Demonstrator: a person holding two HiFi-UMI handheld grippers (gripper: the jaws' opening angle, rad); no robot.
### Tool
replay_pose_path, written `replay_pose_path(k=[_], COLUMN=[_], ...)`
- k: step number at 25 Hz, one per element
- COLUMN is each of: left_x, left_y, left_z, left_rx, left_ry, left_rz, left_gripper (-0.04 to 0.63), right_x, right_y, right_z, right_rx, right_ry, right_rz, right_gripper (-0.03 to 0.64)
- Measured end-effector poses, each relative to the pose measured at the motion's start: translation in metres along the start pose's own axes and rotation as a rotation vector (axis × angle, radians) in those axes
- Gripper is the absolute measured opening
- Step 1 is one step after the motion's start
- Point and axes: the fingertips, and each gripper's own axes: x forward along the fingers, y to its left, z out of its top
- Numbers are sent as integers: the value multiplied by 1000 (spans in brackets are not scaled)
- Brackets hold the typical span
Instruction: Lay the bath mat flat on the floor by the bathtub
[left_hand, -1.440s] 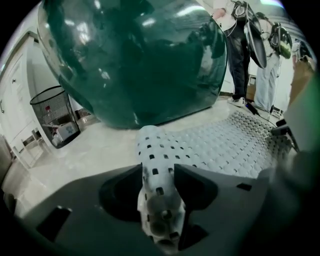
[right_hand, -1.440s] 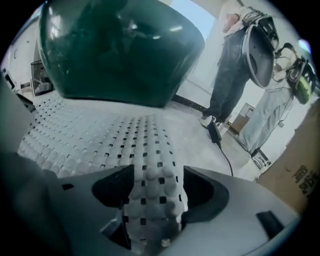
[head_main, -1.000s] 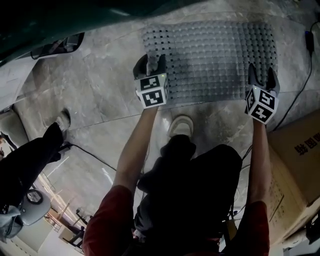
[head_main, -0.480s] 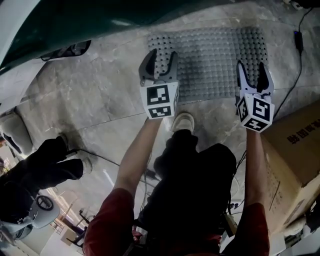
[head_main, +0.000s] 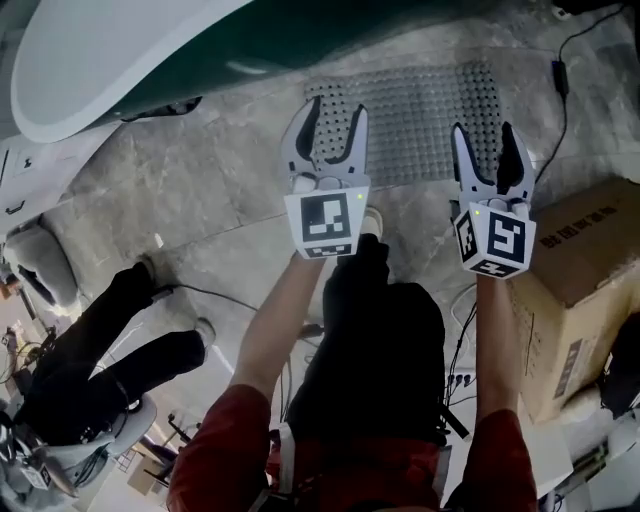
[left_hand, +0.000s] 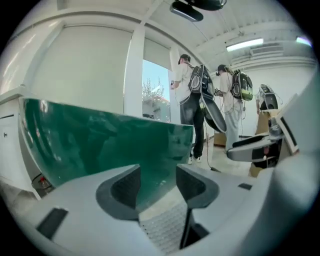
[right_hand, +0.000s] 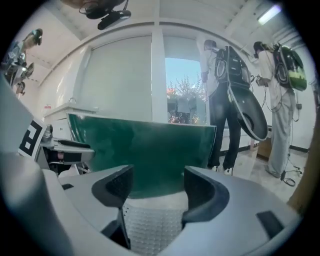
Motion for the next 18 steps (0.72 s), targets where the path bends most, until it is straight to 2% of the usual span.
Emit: replay_pose_path(k=[5, 10, 14, 18], left_x=[-44, -107, -168, -232], left_y=[-5, -29, -13, -3], left_z=[92, 192, 268, 334], left_rx=[-22, -31, -77, -72], left_ry=[-40, -102, -135, -169], left_rz=[0, 1, 29, 48], left_gripper=[219, 219, 219, 219], right_x=[-48, -121, -168, -220], right_y=[9, 10, 39, 64], right_z=[92, 188, 271, 342], right_rx=[29, 24, 32, 24], right_ry=[-38, -103, -139, -169], right_rz=[3, 17, 35, 53], right_gripper=[305, 306, 305, 305])
